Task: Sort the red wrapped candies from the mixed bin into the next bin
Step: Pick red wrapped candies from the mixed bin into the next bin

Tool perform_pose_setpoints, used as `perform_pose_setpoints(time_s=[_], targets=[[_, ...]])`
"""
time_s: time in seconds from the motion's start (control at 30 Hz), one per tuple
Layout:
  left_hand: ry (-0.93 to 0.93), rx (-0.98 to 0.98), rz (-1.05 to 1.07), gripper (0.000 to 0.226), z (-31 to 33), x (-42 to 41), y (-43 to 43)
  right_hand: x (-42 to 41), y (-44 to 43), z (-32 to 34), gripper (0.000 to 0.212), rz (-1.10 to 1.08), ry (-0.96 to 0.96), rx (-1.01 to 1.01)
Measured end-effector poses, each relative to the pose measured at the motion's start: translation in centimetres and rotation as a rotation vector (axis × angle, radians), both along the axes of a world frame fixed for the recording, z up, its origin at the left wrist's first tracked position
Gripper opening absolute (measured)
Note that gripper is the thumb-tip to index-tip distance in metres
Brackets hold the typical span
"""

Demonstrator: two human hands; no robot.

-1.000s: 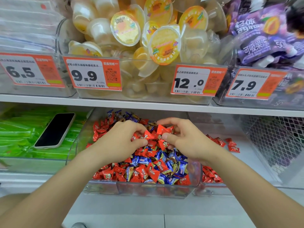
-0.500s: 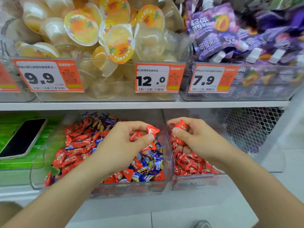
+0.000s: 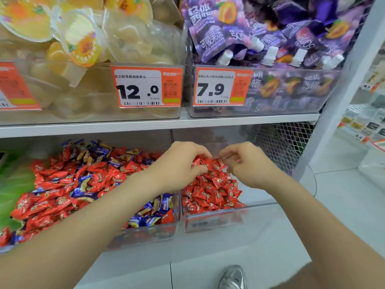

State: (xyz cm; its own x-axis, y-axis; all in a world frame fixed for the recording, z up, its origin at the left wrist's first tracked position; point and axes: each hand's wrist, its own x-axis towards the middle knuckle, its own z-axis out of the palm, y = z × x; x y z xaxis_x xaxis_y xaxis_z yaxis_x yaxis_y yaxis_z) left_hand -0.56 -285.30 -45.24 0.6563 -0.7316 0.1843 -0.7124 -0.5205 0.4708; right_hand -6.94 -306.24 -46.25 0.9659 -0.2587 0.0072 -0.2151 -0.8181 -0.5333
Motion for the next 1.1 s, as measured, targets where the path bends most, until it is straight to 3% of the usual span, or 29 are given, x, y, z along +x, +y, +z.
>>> perform_pose_setpoints(time_s=[0.1,0.27,0.4,0.53,0.6,0.73,0.83,0.93,1.03,1.1], targets=[[0.018,0.045,-0.132,0.044,0.9,0.2,0.8,-0.4,0.8,1.3,0.044,-0.033,-0.065,0.024],[-0.08,0.014,-0.005,0.019,2.4,0.0,6.2,-0.7,6.2,2.5,0.035,0.148,-0.138,0.076],[-0.015,0.319,0.083,0.013,1.8,0.7,12.4,-0.4,12.4,2.6,0.034,0.395,-0.247,-0.018],[0.048,0.324,0.191,0.03,0.8,0.9,16.2,1.6,15.7,1.1,0.012,0.597,-0.086,-0.221],[0.117,0.286,0.188,0.032,0.8,0.8,17.1,2.5,16.9,0.4,0.021,0.641,0.0,-0.307],[0.165,0.272,0.093,0.031,0.1,0.3,17.6,3.7,18.9,-1.0,0.041,0.645,0.096,-0.429],[0.038,0.309,0.068,0.056,-1.5,0.2,17.6,4.5,19.2,-1.1,0.027,0.582,0.053,-0.419],[-0.025,0.299,0.148,0.068,-1.3,0.9,18.4,4.7,18.8,-0.3,0.018,0.458,0.017,-0.305],[-0.008,0.247,0.185,0.057,-1.0,1.8,19.7,4.5,18.5,-0.2,0.021,0.412,-0.033,-0.209],[0.018,0.235,0.138,0.044,-1.2,2.3,20.0,4.0,18.5,0.2,0.026,0.477,0.058,-0.161]])
